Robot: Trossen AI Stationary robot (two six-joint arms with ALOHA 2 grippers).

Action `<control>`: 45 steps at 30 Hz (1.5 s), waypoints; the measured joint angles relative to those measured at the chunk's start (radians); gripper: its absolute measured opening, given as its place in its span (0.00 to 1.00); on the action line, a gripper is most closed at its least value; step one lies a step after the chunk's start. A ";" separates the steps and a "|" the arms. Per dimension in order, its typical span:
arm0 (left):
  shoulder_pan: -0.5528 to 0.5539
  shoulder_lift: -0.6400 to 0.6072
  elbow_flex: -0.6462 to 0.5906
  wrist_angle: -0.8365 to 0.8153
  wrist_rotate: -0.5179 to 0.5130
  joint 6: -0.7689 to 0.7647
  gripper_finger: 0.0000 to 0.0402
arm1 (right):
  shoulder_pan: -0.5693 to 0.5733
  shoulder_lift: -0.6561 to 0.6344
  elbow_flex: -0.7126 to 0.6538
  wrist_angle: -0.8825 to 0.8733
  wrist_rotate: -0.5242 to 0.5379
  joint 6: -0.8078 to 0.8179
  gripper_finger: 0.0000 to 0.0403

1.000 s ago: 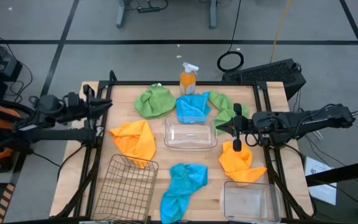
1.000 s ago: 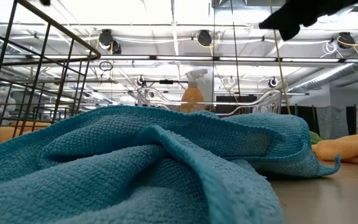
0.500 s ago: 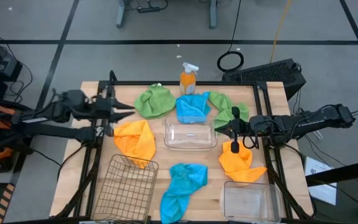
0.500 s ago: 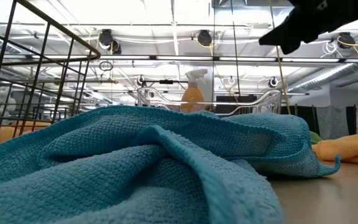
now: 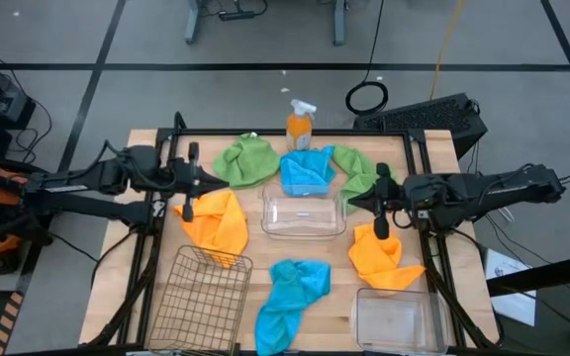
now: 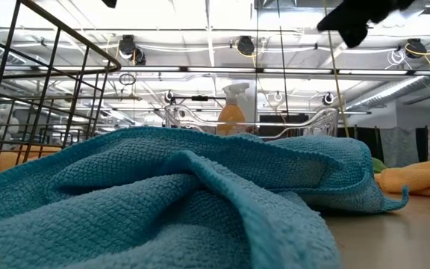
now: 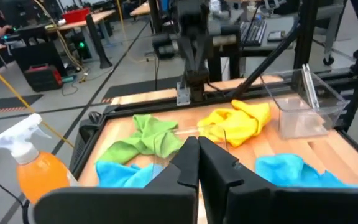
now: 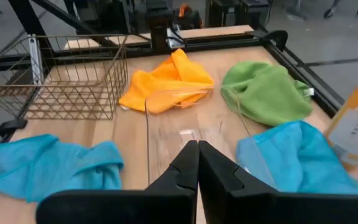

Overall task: Sort microfiber towel by color & place in baskets
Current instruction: Put the right green towel into the top transparent bin

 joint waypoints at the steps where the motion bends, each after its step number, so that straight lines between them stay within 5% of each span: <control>1: 0.000 0.001 0.000 -0.005 0.000 0.000 0.01 | 0.000 0.000 0.033 -0.038 0.002 -0.004 0.00; 9: 0.000 0.006 -0.024 -0.022 -0.008 0.007 0.01 | 0.000 -0.001 0.204 -0.238 0.043 -0.006 0.00; 19: -0.037 0.017 -0.122 0.082 -0.010 -0.025 0.01 | -0.001 0.041 0.183 -0.426 0.282 0.138 0.00; 24: -0.046 0.032 -0.162 0.131 -0.011 -0.026 0.01 | -0.024 0.110 0.173 -0.472 0.292 0.152 0.03; 36: -0.046 0.102 -0.165 0.123 -0.012 -0.027 0.02 | -0.241 0.273 0.173 -0.574 0.279 0.065 0.33; 45: -0.046 0.149 -0.165 0.121 -0.012 -0.028 0.02 | -0.348 0.325 0.116 -0.470 0.152 -0.029 0.53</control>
